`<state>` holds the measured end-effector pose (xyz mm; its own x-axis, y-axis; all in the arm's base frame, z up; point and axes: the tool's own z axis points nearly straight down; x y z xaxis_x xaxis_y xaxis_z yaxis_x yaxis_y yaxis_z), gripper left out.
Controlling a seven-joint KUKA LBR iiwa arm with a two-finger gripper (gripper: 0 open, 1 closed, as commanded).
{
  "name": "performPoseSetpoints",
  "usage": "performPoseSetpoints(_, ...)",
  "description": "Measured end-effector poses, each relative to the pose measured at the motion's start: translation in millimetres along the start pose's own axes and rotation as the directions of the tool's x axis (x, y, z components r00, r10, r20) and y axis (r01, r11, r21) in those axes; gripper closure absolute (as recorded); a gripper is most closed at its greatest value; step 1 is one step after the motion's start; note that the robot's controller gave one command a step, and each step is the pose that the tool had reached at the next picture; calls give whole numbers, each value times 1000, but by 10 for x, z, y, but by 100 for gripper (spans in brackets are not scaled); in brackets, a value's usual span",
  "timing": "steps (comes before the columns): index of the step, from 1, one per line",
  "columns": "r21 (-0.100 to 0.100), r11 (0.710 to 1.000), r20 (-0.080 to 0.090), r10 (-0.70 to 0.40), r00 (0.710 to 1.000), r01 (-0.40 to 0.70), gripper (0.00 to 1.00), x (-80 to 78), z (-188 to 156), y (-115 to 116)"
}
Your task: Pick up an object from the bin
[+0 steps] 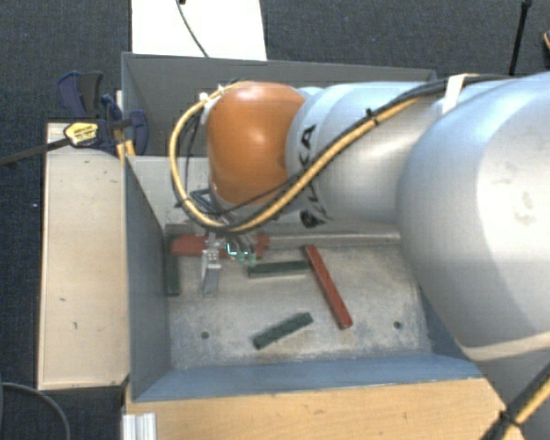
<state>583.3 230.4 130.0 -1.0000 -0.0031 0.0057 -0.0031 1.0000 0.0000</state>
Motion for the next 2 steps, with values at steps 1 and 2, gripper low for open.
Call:
performPoseSetpoints(1,2,993,3,121,993,-121,0,-85,625,-685)
performPoseSetpoints(2,-5,972,11,234,972,-234,0,41,285,-389)
